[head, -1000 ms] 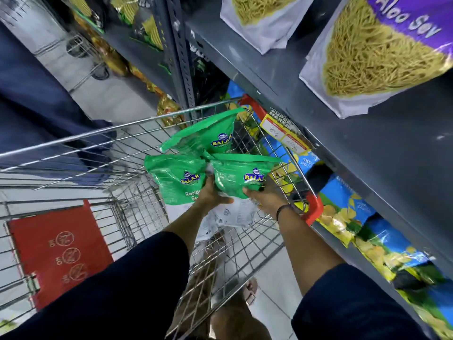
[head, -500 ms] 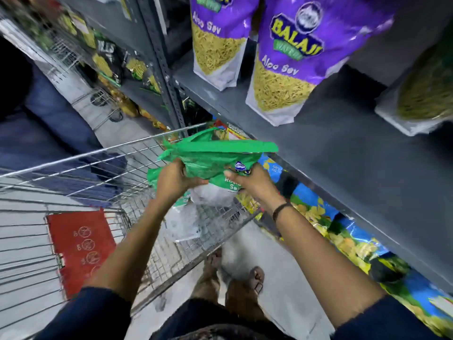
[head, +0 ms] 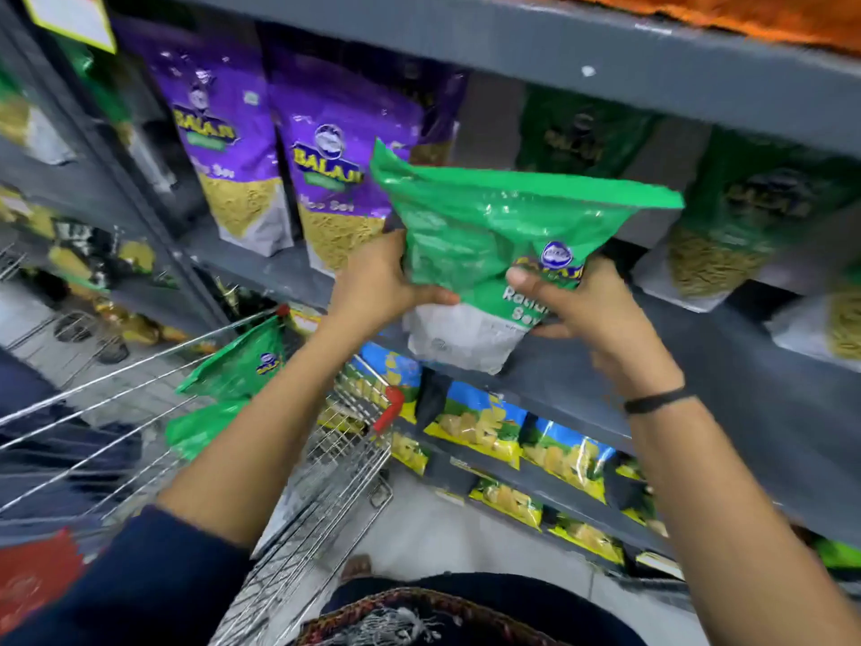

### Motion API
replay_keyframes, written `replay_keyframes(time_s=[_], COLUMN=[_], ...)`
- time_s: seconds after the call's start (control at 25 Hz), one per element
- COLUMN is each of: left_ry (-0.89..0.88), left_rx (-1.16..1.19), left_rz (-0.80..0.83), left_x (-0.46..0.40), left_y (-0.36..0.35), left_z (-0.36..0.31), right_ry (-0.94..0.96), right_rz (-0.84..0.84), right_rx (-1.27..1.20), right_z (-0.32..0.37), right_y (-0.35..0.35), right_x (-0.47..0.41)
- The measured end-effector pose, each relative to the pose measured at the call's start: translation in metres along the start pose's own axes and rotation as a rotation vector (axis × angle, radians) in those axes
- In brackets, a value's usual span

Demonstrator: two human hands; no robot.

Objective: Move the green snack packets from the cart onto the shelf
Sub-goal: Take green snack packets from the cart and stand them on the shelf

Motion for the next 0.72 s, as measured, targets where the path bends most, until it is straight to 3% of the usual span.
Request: replay_keyframes(time_s=[0.16, 0.48, 0.6, 0.68, 0.72], left_ry=[-0.126, -0.063, -0.056, 0.046, 0.123], left_rx=[0.001, 0.27, 0.384, 0.572, 0.677], left_rz=[0.134, 0.271, 0.324, 0.381, 0.368], left_x=[-0.071, -0.147, -0.122, -0.11, -0.106], left_y=[-0.031, -0.079, -0.071, -0.074, -0.077], left_z=[-0.038, 0.034, 0.01, 0.001, 0.0], right_ry=[-0.003, -0.008, -0.033, -0.022, -0.034], right_rz=[-0.136, -0.282, -0.419, -0.576, -0.571], right_rx=[-0.031, 0.129, -0.106, -0.258, -0.321], right_z=[-0.006, -0.06, -0.07, -0.085, -0.092], right_y=[0.059, 0.063, 0.047, 0.021, 0.006], right_x=[-0.018, -0.066, -0.053, -0.037, -0.032])
Point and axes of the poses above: each hand's wrist, its own x-axis away from the middle knuckle, its own y-axis out of the back of the hand, z = x × y, the point moved 1 cm from there along -x, towards the middle knuckle, and after that the axes turned 14 degrees about z, right-handed, at the moved point
